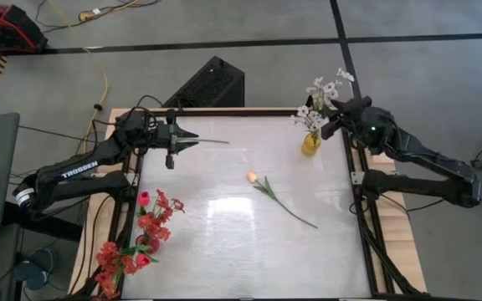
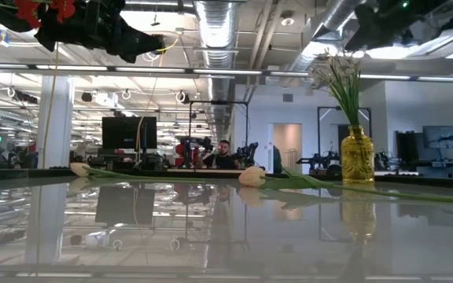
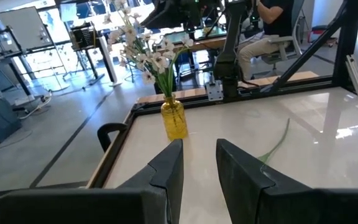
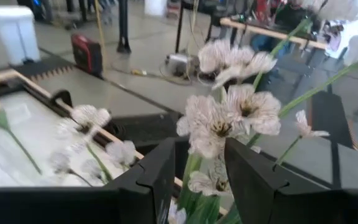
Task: Sort flowers into vase by color
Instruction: Put the white flowers into the yellow vase
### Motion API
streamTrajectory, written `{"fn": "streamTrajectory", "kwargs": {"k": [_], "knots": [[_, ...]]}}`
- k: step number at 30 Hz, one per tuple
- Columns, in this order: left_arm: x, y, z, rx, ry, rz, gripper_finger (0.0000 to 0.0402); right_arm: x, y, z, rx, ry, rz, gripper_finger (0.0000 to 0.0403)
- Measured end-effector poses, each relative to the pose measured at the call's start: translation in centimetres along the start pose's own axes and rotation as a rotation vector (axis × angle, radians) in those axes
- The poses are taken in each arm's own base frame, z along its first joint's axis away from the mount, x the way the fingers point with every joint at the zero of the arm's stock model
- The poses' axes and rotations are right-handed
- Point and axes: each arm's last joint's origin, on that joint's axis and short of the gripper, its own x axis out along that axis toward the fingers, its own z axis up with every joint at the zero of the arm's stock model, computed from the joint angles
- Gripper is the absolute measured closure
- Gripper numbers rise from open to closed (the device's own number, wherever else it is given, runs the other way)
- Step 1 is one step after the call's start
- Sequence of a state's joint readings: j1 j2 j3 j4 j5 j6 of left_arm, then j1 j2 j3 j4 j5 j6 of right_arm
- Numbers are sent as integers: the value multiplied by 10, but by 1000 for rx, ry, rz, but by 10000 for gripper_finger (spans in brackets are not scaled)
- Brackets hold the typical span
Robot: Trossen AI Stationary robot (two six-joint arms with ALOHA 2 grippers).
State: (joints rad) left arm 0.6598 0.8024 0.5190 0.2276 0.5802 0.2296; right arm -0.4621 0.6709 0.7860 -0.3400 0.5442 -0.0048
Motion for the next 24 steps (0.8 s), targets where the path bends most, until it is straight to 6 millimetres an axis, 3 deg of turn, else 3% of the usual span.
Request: {"fn": "streamTrajectory", "kwargs": {"k": [14,17,24], "knots": [[0,0,0,17,3,-1,317,32,4,-4,-70,63,-80,242],[0,0,-1,10,8,-2,317,38,3,-7,-76,86,-98,271],[0,0,-1,13,10,-2,317,35,3,-9,-92,107,-84,385]]}}
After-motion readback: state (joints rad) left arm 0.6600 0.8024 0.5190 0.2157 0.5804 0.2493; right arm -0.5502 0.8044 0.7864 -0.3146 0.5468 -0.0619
